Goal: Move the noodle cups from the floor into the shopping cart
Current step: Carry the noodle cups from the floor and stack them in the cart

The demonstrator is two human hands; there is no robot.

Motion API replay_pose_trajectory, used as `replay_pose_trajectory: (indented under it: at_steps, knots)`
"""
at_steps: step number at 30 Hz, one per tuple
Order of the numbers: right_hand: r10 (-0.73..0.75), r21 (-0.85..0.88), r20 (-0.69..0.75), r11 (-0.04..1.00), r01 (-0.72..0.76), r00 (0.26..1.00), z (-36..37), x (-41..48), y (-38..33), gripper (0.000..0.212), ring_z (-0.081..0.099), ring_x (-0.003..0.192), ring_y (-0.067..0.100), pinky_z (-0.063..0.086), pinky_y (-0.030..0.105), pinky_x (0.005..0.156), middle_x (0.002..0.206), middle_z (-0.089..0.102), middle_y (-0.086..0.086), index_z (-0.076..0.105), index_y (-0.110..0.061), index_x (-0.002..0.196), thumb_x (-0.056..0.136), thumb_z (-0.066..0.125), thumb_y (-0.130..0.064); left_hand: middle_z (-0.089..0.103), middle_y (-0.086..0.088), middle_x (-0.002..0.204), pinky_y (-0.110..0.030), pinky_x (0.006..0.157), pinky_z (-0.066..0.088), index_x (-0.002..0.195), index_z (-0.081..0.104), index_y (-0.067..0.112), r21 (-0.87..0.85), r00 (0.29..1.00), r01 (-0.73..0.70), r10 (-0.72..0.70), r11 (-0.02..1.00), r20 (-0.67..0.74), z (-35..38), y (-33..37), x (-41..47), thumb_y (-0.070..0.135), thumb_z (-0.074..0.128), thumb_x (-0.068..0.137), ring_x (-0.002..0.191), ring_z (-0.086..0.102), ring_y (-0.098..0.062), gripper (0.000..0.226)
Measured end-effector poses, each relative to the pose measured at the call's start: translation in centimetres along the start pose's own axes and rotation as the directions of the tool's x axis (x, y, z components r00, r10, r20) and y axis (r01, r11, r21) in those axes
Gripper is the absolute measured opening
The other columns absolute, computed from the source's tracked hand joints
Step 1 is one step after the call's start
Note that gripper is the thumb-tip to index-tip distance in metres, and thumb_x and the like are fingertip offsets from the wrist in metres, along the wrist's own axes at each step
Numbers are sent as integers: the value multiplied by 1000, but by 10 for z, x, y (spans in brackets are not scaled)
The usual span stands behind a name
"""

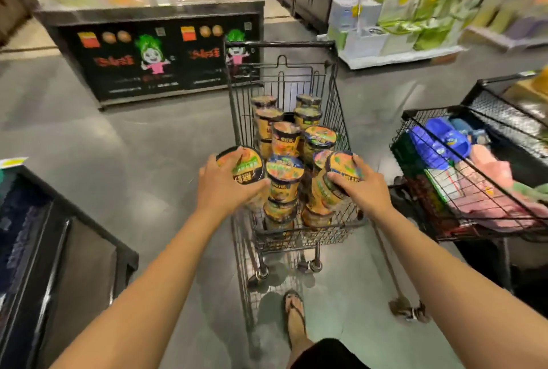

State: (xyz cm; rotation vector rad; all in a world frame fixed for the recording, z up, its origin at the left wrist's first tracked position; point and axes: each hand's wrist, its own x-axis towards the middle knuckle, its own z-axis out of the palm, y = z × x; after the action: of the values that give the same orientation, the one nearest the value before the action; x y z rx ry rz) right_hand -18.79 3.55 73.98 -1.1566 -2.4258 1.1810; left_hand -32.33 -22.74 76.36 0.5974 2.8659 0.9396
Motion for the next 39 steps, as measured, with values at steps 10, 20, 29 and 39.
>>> replay_pose_trajectory:
  at_steps: [10, 20, 29, 39]
  knots:
    - [-30, 21, 44, 999, 29, 999, -24, 139, -38, 118, 51, 123, 26, 45, 44, 104, 138, 47, 7, 36, -40, 144, 42, 59, -93, 37, -14, 143, -43, 107, 34, 146, 35, 39, 47, 997, -41, 37, 998, 69, 23, 60, 140, 77, 65, 65, 133, 33, -35, 95]
    - [-29, -217, 159, 974, 63, 987, -7, 255, -51, 104, 49, 119, 31, 46, 42, 99, 129, 47, 11, 29, -45, 145, 55, 57, -89, 34, -10, 146, -46, 106, 38, 147, 34, 37, 100, 991, -26, 12, 995, 130, 72, 97, 262, 81, 64, 63, 132, 33, -35, 100]
    - [33, -319, 198, 947, 32, 980, 24, 286, -47, 100, 50, 118, 33, 46, 41, 98, 128, 41, 10, 31, -41, 145, 60, 63, -82, 33, -14, 150, -50, 113, 29, 147, 37, 31, 139, 943, -181, 132, 974, 306, 117, 97, 342, 77, 67, 65, 139, 27, -37, 99]
    - [71, -391, 73, 919, -37, 995, 41, 286, -43, 98, 46, 119, 33, 46, 41, 99, 128, 44, 13, 34, -41, 143, 59, 60, -85, 17, -15, 158, -49, 113, 22, 149, 27, 40, 244, 831, -346, 174, 906, 529, 156, 74, 377, 80, 57, 71, 142, 18, -40, 93]
